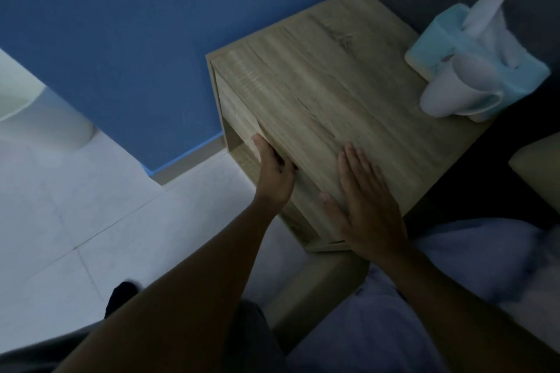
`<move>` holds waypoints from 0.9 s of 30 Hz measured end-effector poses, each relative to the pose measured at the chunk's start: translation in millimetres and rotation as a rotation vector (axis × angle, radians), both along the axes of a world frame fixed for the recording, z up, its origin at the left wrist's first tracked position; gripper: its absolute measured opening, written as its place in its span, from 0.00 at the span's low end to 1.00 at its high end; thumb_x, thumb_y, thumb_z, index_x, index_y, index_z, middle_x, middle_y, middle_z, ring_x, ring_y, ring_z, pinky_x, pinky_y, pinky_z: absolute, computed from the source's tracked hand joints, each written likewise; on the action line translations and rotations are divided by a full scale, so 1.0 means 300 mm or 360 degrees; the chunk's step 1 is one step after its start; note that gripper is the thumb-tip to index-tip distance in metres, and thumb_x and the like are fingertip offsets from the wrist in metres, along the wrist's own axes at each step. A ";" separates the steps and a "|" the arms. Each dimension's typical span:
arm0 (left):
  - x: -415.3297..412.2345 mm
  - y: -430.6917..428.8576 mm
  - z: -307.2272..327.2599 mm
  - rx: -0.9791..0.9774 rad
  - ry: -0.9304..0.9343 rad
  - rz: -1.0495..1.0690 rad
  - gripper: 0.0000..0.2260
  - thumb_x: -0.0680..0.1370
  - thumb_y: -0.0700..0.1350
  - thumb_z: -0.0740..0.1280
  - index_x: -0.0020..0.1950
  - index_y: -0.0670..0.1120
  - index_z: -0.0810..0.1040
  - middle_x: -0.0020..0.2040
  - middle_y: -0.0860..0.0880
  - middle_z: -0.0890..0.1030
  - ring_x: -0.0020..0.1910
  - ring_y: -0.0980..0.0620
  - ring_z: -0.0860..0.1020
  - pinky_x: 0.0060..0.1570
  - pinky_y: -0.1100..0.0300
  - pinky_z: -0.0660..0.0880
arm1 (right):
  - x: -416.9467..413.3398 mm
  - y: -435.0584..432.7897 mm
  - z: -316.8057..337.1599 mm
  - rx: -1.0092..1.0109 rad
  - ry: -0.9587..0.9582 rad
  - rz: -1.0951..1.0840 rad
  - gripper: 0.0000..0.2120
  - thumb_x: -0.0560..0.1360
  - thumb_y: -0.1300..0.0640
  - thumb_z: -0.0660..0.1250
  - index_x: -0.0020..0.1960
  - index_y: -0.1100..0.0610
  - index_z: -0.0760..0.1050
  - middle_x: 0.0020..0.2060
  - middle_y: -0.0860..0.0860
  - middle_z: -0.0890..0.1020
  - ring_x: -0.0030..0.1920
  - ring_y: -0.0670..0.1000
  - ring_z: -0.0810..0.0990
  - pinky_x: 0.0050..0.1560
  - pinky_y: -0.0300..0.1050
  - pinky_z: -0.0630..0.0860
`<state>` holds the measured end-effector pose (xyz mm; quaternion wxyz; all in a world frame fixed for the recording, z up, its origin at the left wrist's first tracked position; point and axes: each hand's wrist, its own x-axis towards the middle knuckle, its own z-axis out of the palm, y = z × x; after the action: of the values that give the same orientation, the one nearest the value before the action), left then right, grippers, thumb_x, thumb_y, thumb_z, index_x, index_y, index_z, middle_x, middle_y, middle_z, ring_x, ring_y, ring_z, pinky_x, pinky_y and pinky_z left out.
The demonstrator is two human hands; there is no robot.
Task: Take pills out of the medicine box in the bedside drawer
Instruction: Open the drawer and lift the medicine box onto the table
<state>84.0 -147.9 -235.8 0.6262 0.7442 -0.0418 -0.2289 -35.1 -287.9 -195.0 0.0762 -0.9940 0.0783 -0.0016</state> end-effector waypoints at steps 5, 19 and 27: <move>-0.005 0.031 0.015 -0.0012 0.0000 -0.0035 0.41 0.80 0.49 0.60 0.77 0.48 0.28 0.80 0.47 0.51 0.78 0.46 0.56 0.74 0.43 0.62 | 0.001 -0.002 -0.004 0.0043 0.0007 -0.0022 0.37 0.80 0.37 0.49 0.81 0.58 0.49 0.81 0.53 0.51 0.81 0.49 0.47 0.79 0.53 0.49; -0.089 0.376 -0.041 0.0065 0.0101 -0.0122 0.36 0.81 0.53 0.59 0.78 0.56 0.35 0.75 0.59 0.58 0.59 0.74 0.69 0.41 0.82 0.70 | -0.001 -0.006 -0.003 0.0014 -0.0063 0.0007 0.37 0.80 0.37 0.51 0.80 0.59 0.52 0.81 0.55 0.54 0.80 0.52 0.52 0.78 0.55 0.53; -0.147 0.550 -0.018 0.0248 0.0061 -0.0098 0.35 0.81 0.56 0.55 0.78 0.54 0.34 0.81 0.55 0.44 0.78 0.51 0.52 0.65 0.61 0.57 | 0.002 -0.017 -0.028 -0.0060 -0.0148 0.0043 0.36 0.80 0.38 0.53 0.79 0.61 0.56 0.79 0.57 0.59 0.80 0.55 0.56 0.77 0.56 0.56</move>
<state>40.0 17.0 -241.3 0.5597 0.7845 -0.0349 -0.2648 -34.4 -293.0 -203.5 0.0609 -0.9951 0.0614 -0.0483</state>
